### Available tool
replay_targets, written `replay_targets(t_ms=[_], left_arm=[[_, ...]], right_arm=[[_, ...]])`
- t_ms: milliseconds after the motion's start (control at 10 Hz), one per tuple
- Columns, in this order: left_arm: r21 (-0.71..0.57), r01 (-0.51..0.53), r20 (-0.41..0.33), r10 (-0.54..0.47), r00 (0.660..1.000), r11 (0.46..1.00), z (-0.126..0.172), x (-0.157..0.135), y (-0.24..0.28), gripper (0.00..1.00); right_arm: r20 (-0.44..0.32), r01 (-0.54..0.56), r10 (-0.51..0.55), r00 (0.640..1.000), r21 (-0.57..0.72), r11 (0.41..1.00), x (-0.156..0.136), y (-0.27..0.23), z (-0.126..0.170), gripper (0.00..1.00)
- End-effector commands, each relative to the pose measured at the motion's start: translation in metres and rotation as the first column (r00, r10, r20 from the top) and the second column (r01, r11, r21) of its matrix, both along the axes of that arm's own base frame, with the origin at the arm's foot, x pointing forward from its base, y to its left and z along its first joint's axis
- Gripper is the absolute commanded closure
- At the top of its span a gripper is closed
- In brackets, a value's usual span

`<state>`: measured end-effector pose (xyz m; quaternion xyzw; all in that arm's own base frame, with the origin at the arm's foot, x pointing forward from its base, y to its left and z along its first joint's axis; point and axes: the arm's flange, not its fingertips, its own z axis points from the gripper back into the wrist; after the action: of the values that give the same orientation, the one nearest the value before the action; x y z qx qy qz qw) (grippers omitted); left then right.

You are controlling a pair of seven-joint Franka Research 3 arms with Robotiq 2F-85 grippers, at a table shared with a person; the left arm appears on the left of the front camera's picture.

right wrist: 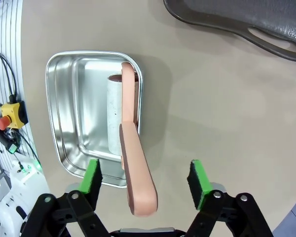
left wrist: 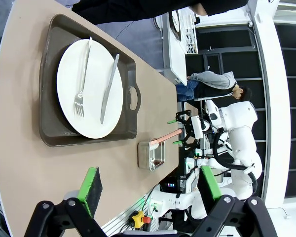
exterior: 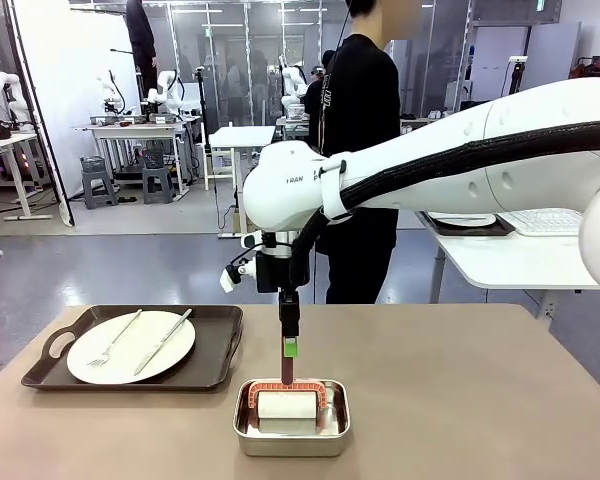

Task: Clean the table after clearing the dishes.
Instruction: When the left (or right) Handle tray is removed, use the left hand (or right hand) to clean the left (or right) side of the table with the Lint Roller.

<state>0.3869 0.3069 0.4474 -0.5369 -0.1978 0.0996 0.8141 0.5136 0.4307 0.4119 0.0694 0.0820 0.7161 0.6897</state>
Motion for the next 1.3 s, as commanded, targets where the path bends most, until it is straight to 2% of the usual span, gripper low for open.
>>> replay_targets(t_ms=[0,600,1200], left_arm=[[0.001,0.001,0.013,-0.001,1.0,1.0,0.0009,-0.0021,0.0018,0.0],[0.001,0.001,0.013,-0.001,1.0,1.0,0.0009,-0.0021,0.0018,0.0],[0.001,0.001,0.013,-0.001,1.0,1.0,0.0009,-0.0021,0.0018,0.0]], right_arm=[[0.009,0.02,-0.02,1.0,-0.031,0.999,-0.0027,0.0044,0.0017,0.19],[0.015,0.02,-0.02,1.0,-0.022,1.0,-0.0027,0.0039,0.0044,0.56],[0.015,0.033,-0.033,0.999,-0.021,0.999,-0.0011,0.0023,0.0066,0.99]])
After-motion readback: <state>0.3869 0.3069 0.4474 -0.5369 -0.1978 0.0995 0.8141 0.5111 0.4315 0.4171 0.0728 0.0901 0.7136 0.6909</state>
